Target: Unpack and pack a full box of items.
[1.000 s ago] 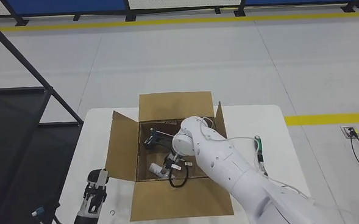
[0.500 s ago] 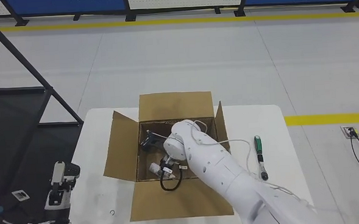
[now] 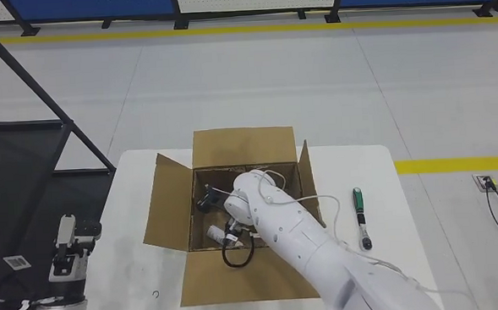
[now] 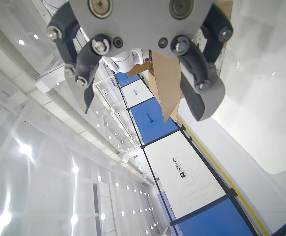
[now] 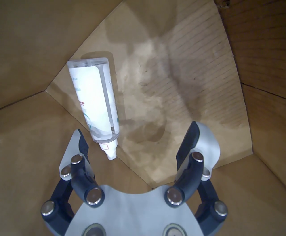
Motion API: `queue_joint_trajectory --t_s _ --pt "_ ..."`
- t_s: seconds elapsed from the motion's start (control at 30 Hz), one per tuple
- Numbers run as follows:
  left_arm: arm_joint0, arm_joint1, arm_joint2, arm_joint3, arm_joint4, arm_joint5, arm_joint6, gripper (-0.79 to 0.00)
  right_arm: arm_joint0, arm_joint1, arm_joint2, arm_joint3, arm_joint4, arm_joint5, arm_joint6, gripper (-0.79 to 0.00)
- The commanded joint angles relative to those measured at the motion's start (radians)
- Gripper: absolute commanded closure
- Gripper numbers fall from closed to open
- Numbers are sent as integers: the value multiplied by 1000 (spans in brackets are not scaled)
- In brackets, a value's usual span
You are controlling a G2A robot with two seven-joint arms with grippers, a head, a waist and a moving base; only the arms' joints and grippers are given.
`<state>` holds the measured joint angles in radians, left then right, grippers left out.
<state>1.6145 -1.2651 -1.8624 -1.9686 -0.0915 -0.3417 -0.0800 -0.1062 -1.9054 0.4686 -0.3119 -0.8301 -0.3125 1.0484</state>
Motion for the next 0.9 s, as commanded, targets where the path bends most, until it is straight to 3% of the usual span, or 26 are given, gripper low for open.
queue_joint_trajectory --t_s 0.0,0.5,0.87 --pt "-2 0 -2 1 -6 1 -2 -785 1 -7 -6 13 -16 5 -13 -785" --pt "2 -4 1 -5 -16 -3 -5 -785 30 -40 -2 97 -52 110 -65 -785" --pt "17 -8 10 -11 0 -17 11 -785 15 -47 -18 92 -100 -51 -58 -785"
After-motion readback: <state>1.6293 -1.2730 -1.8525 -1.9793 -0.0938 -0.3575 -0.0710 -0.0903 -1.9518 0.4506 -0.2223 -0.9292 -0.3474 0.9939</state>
